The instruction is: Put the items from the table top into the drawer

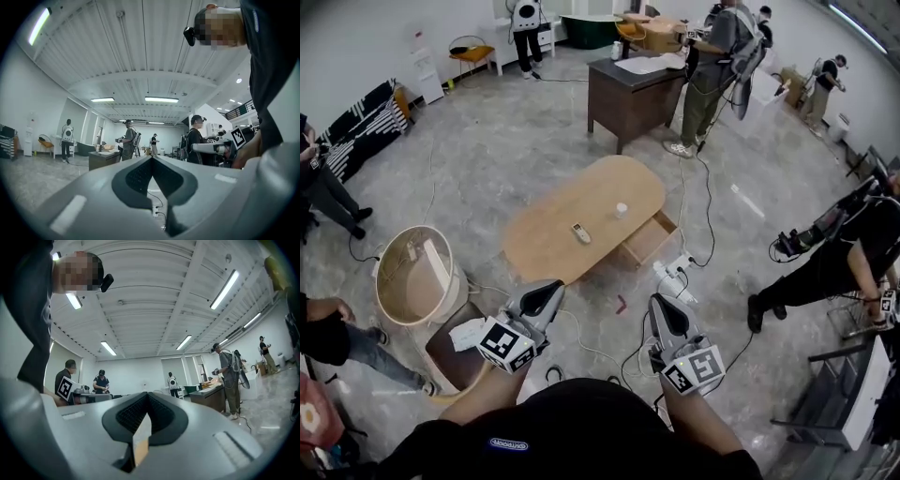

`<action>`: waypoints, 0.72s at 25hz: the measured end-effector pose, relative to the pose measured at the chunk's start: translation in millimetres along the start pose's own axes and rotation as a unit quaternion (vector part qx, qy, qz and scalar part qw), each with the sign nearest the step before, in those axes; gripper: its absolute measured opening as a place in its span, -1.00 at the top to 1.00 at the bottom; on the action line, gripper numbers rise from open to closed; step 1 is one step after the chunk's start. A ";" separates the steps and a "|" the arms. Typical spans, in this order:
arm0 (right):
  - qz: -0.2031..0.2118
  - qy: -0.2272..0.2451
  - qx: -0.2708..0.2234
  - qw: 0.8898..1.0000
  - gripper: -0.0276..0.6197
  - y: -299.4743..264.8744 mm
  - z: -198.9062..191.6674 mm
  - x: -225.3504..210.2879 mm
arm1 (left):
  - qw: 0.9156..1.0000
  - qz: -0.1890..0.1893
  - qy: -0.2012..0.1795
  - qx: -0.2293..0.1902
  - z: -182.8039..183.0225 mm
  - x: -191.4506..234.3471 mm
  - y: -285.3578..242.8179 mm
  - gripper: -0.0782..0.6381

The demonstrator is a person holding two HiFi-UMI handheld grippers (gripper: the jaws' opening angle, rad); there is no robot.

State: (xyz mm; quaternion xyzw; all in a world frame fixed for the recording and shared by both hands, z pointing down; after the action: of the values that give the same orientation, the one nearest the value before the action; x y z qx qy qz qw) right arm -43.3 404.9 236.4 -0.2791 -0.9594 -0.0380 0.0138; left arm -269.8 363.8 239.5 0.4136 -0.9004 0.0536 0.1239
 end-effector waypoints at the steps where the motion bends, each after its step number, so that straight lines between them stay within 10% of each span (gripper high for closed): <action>1: 0.000 0.000 0.000 1.000 0.82 -0.3 -0.8 -0.4 | 1.000 -0.001 0.000 -0.002 -1.0 0.5 0.1 0.78; 11: 0.012 -0.003 0.009 1.000 0.82 -3.7 -8.0 6.5 | 1.000 -0.011 0.009 -0.010 -3.2 0.3 3.7 0.77; 18: 0.025 -0.015 0.003 1.000 -0.09 -15.2 -10.3 16.4 | 0.999 -0.032 0.017 0.000 -12.9 6.2 1.9 0.27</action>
State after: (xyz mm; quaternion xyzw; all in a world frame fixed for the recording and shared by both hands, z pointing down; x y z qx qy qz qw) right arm -65.3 400.1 246.4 -0.3039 -0.9522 -0.0310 0.0012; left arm -272.9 363.1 253.6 0.4415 -0.8843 0.0568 0.1406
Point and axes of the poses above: the fingertips, and each gripper's own axes: y backward along the fingers, x to its left, z out of its top, the point moved 4 cm from there along y, backward along the fingers, and after that the axes turned 11 degrees about y, right-handed, at the moved point
